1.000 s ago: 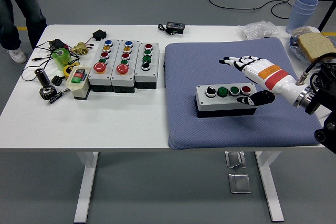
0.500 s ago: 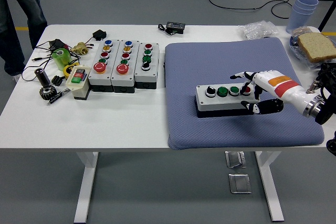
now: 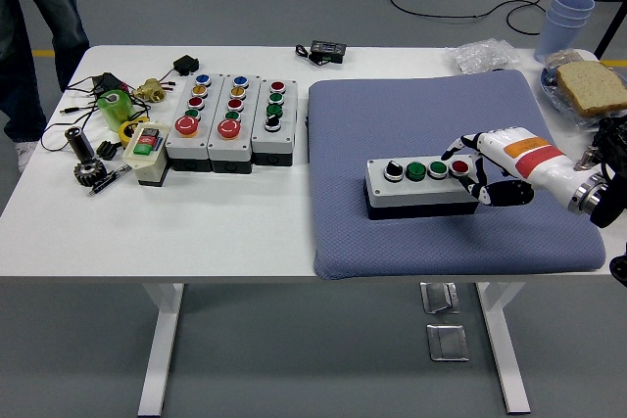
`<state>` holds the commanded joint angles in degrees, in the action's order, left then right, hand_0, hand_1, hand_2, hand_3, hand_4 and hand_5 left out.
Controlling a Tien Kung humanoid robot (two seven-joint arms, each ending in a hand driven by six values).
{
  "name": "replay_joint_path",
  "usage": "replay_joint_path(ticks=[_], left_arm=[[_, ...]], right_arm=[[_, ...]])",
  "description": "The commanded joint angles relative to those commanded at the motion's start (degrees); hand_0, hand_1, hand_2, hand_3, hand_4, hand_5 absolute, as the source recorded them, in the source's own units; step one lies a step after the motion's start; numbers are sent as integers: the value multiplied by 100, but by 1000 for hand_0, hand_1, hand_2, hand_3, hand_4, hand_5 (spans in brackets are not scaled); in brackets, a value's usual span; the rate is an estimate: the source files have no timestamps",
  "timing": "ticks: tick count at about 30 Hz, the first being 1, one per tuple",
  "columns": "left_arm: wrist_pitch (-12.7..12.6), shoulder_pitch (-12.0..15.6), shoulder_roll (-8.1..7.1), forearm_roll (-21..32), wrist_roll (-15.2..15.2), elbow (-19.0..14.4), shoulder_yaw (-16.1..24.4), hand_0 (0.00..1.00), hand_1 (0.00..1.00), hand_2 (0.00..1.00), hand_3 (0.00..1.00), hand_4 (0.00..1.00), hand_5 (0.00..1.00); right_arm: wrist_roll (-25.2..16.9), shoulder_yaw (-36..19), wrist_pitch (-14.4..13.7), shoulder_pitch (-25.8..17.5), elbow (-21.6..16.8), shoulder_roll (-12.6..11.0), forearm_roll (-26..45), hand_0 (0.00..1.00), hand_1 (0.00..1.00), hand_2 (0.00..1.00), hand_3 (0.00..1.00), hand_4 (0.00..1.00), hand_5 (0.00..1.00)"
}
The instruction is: Pick up the button,place it on the desk,press the button,press the button
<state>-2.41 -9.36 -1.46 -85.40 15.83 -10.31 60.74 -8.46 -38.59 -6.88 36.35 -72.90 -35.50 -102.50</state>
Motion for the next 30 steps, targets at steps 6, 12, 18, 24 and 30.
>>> replay_joint_path(ticks=[6,12,18,24,30], left_arm=[[3,1,6,-7,1,0,-5,665,659,662,594,349,920],[5,14,15,-15,3,0,-4,665,659,662,594,348,919],[13,41,20,-39,11,0,2,665,659,662,594,346,922],[22,66,28,-59,7,0,-18,665,659,662,594,347,921],[26,78,28,-66,4,0,-31,666,659,661,594,347,923]], right_arm=[[20,1,-9,32,187,60,-36,158,2,234,685,592,68],[-14,10,-17,16,369,92,4,159,2,234,683,602,84],[-35,43,-25,-8,446,113,21,159,2,233,683,606,96],[-54,126,0,-34,584,159,57,159,2,233,682,609,102],[-55,204,23,-60,680,198,91,160,2,231,682,604,106]])
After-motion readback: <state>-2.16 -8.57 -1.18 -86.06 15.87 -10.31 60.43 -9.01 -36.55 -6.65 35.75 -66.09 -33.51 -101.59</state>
